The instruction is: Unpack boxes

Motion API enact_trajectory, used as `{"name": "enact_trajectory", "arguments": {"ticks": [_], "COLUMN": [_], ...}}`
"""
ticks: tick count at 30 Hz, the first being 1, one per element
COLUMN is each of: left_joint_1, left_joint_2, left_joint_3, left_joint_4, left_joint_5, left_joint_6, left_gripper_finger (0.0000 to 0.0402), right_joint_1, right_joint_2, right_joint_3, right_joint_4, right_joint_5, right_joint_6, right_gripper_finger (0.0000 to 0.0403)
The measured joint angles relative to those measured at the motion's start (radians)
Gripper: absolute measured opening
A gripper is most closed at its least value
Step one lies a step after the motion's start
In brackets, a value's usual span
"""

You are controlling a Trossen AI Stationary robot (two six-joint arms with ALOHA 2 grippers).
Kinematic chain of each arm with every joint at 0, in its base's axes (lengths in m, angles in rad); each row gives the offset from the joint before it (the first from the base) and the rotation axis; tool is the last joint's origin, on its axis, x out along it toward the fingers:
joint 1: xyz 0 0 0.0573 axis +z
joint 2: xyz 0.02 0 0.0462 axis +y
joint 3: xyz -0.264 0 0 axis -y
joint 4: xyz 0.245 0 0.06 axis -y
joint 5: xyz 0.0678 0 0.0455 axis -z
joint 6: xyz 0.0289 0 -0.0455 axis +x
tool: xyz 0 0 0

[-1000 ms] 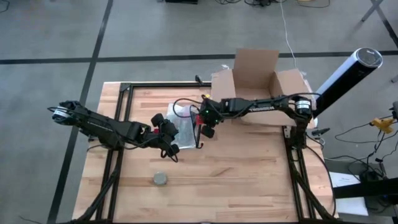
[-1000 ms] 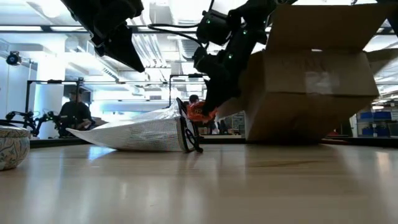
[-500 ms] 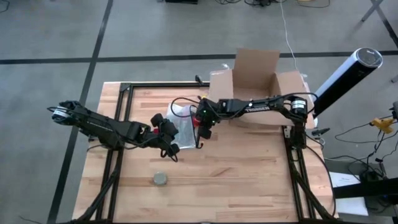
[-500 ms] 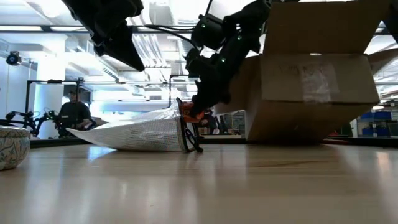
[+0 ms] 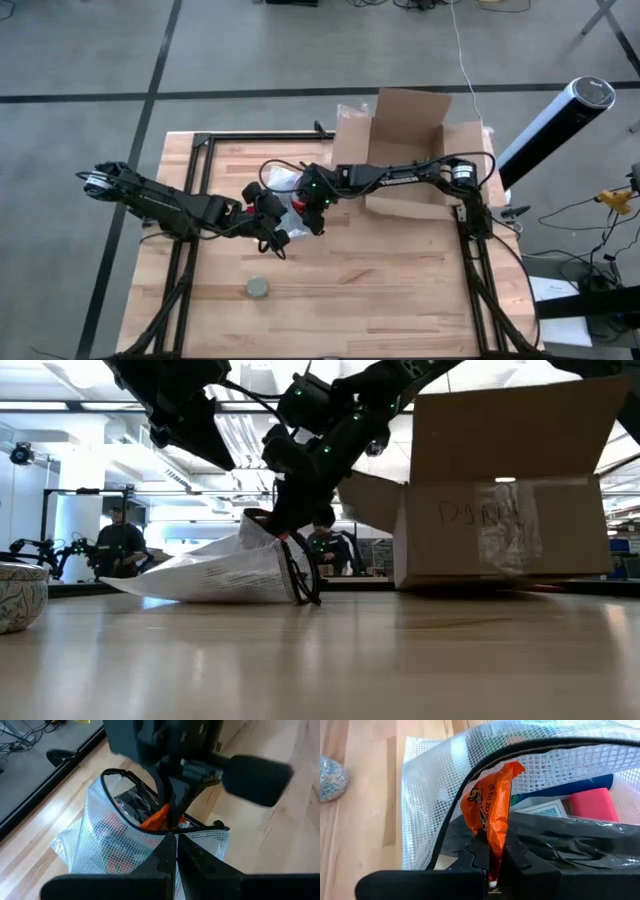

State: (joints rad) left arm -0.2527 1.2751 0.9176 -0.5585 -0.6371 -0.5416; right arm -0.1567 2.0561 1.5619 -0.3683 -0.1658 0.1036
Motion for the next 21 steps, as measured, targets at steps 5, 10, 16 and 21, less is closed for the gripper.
{"name": "enact_trajectory", "arguments": {"ticks": [5,10,16,21], "left_joint_1": [0.000,0.000,0.000,0.000], "left_joint_2": [0.000,0.000,0.000,0.000], "left_joint_3": [0.000,0.000,0.000,0.000], "left_joint_4": [0.006,0.006,0.006,0.006], "left_joint_5": [-0.001,-0.003,-0.008,-0.009], "left_joint_6": [0.000,0.000,0.000,0.000], "left_gripper_finger": [0.0000,0.0000,0.0000,0.0000], "right_joint_1": [-0.003,-0.003,-0.004,-0.018], "right_joint_2": [0.001,0.001,0.000,-0.008], "right_joint_3": [0.000,0.000,0.000,0.000], "right_joint_4": [-0.024,-0.039,-0.042,-0.045], "right_joint_5": [0.001,0.002,0.051,0.087], "right_joint_6": [-0.019,-0.035,-0.038,-0.037], "right_gripper_finger": [0.0034,0.0109,0.0189,0.0230]}}
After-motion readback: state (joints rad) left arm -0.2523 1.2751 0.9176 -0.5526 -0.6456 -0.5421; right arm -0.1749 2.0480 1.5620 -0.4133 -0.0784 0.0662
